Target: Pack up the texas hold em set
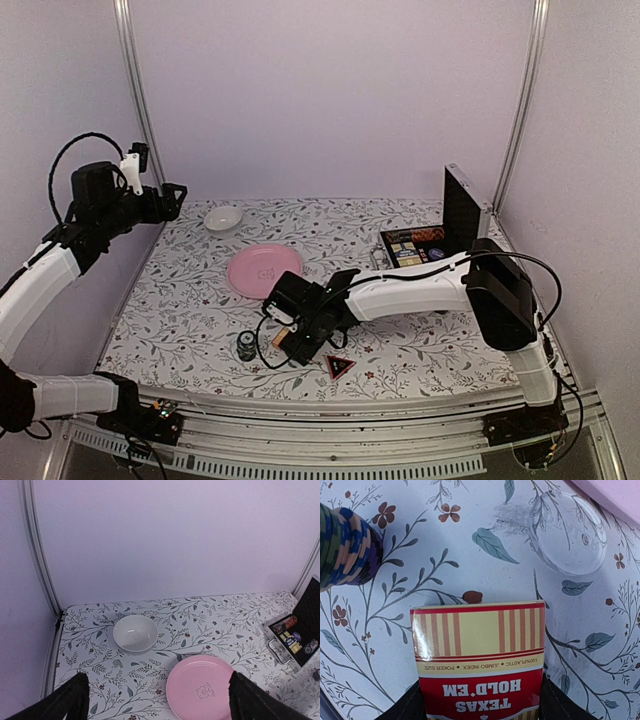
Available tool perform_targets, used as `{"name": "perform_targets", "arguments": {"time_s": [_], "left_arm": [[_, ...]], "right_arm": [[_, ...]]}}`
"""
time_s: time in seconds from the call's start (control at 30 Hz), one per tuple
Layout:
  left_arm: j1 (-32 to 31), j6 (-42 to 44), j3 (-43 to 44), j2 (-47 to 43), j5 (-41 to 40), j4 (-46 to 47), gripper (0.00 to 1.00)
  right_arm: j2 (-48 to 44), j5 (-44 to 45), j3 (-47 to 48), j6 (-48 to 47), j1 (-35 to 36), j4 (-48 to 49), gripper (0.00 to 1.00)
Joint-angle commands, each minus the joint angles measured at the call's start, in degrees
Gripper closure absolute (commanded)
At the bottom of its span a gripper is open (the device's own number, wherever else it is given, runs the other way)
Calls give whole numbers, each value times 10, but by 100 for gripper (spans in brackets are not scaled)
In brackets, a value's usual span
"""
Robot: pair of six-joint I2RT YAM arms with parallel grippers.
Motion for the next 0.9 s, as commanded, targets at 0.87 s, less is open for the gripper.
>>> {"name": "perform_targets", "arguments": {"time_s": [0.87], "left_arm": [[-1,-6,7,-8,28,9,3]], "right_arm": [[-156,48,-80,-23,-400,25,41]]}}
